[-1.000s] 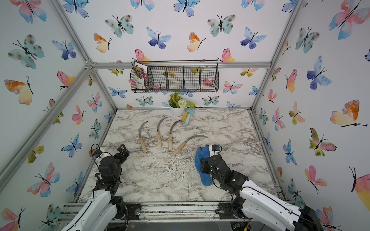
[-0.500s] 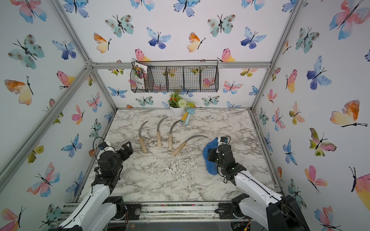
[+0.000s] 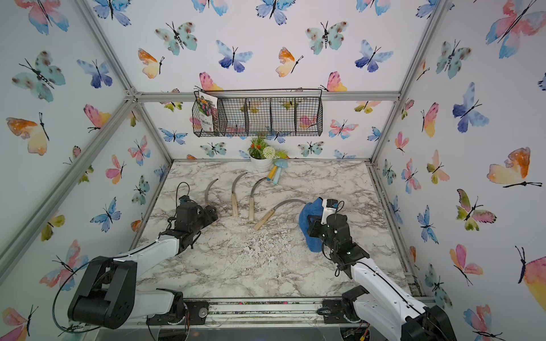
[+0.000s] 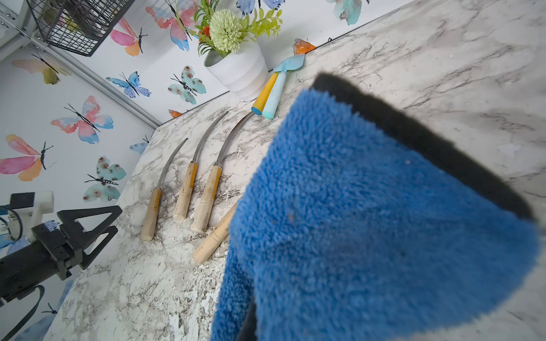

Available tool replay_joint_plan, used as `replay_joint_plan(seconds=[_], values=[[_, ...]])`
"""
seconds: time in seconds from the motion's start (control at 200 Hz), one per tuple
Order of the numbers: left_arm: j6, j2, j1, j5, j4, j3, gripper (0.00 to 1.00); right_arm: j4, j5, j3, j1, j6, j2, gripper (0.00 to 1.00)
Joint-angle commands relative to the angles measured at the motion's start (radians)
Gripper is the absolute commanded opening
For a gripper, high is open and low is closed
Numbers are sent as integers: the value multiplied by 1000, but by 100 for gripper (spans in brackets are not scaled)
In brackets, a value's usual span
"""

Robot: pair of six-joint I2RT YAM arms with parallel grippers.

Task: Wipe small sickles with rags
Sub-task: Pick up the rag from the center of the board, then pick up the small sickle from the center of the board.

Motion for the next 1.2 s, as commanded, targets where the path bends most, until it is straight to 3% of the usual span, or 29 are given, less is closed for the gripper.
replay_joint_plan(seconds=[0.0, 0.16, 0.466, 0.756, 0.896, 1.196], values=[[-34, 54, -38, -111, -43, 23, 82, 9, -11, 1, -4, -23, -17, 2], [-62, 140, -92, -216, -97, 65, 79, 27, -30, -18, -4, -14, -28, 2], [-81, 202, -95, -216, -86, 49, 59, 21, -49, -37, -3, -2, -36, 2], [-98, 173, -99, -218, -68, 10, 39, 12, -45, -56, -3, 4, -58, 2], [-99, 164, -110, -231, -51, -2, 38, 18, -47, -60, -4, 4, -52, 2], [-79, 211, -115, -216, -27, 28, 48, 38, -57, -73, -4, 8, -33, 2]])
